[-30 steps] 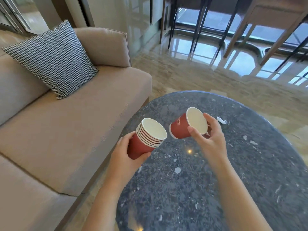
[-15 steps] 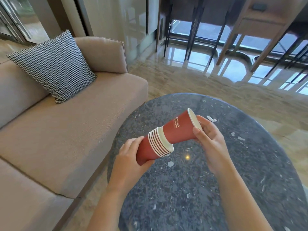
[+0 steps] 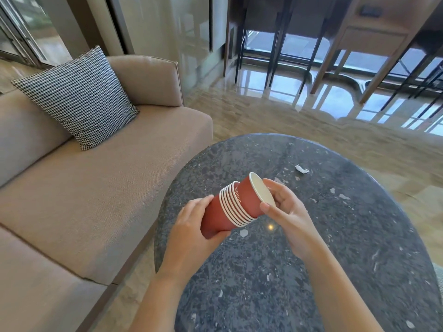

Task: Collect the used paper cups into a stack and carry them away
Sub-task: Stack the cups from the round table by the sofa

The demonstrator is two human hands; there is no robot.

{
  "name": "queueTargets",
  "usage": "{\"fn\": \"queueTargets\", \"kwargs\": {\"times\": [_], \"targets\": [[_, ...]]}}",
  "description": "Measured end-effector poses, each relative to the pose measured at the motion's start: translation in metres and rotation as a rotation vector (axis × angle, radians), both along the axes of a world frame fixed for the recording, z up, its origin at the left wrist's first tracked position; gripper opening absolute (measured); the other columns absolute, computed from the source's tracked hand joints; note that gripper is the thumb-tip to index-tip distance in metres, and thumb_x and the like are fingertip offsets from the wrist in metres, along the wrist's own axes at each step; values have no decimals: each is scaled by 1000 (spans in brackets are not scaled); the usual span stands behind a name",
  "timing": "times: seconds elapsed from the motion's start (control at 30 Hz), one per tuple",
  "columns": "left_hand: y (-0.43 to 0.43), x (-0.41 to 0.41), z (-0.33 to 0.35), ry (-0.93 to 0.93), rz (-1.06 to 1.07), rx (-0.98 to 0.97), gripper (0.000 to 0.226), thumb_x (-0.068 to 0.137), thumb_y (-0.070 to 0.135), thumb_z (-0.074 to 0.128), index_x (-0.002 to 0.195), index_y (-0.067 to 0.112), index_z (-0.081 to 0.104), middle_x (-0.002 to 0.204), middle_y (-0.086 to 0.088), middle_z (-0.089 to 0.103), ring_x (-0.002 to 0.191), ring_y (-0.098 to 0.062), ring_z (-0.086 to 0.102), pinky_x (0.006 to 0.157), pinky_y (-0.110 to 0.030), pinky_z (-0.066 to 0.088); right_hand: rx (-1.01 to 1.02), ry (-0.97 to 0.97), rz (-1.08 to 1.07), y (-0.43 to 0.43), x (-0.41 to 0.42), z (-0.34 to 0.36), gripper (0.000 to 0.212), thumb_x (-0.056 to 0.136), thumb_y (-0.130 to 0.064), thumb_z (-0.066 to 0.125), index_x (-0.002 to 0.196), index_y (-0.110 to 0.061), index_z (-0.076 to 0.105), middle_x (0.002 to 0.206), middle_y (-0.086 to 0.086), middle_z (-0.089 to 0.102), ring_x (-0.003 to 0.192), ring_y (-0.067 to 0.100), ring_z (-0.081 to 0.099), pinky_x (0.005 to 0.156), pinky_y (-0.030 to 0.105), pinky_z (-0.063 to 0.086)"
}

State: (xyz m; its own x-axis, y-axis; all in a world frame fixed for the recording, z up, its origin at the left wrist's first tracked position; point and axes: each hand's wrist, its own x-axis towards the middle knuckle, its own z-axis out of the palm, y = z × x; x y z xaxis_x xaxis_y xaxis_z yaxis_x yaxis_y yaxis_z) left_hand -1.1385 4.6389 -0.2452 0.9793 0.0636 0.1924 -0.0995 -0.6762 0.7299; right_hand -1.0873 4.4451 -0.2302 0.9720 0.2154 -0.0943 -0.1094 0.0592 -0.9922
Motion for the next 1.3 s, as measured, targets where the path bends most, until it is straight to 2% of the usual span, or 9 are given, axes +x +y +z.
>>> {"fn": "queueTargets", "kwargs": {"times": [0.1,0.27,0.5,0.67,0.8,1.03,1.2,1.3], "targets": [[-2,-2,0,-13,-4,26,71,70,29,78,132,21,45,119,16,41,111,-2,39,94,-18,33,-23,7,15,2,-1,-4,60,65,-25,70,121,-18,50,119,-2,61,106,9,59,79,23,50],[-2,-5,-2,-19,-8,61,72,70,29,78,134,20,43,126,7,47,113,-4,39,94,-19,32,-70,24,25,2,-4,-10,61,63,-30,72,120,-21,52,119,0,61,109,15,57,90,34,48],[-4,-7,-2,-27,-3,55,73,70,30,78,134,21,43,128,7,47,112,0,36,94,-19,31,-96,45,73,5,-9,-13,64,62,-33,76,122,-25,53,122,2,59,109,21,55,86,36,51],[-4,-10,-2,-30,1,60,74,69,28,79,134,19,44,127,7,48,112,1,35,95,-16,29,-109,70,95,7,-9,-15,64,60,-39,76,120,-31,54,120,0,59,105,16,58,74,27,52],[-2,-13,-4,-21,4,65,75,70,28,79,135,19,43,128,7,47,112,1,34,94,-15,28,-121,94,115,9,-9,-19,69,54,-46,78,118,-34,55,120,0,59,106,18,57,79,34,53],[-2,-13,-8,16,4,55,76,71,27,78,136,19,41,131,4,47,117,-6,38,95,-18,30,-160,89,120,10,-11,-20,66,58,-42,78,119,-32,54,121,-1,58,110,17,55,85,37,52],[-3,-13,-8,8,0,65,76,71,28,78,137,20,40,131,5,46,113,0,33,94,-16,29,-145,97,111,11,-14,-19,75,54,-47,79,122,-28,52,125,1,56,113,20,53,92,43,49],[-5,-14,-9,17,-1,66,76,71,27,78,136,20,41,131,4,47,115,-2,36,94,-17,30,-143,92,105,8,-17,-19,74,56,-44,79,123,-28,51,127,1,55,114,20,52,94,44,47]]}}
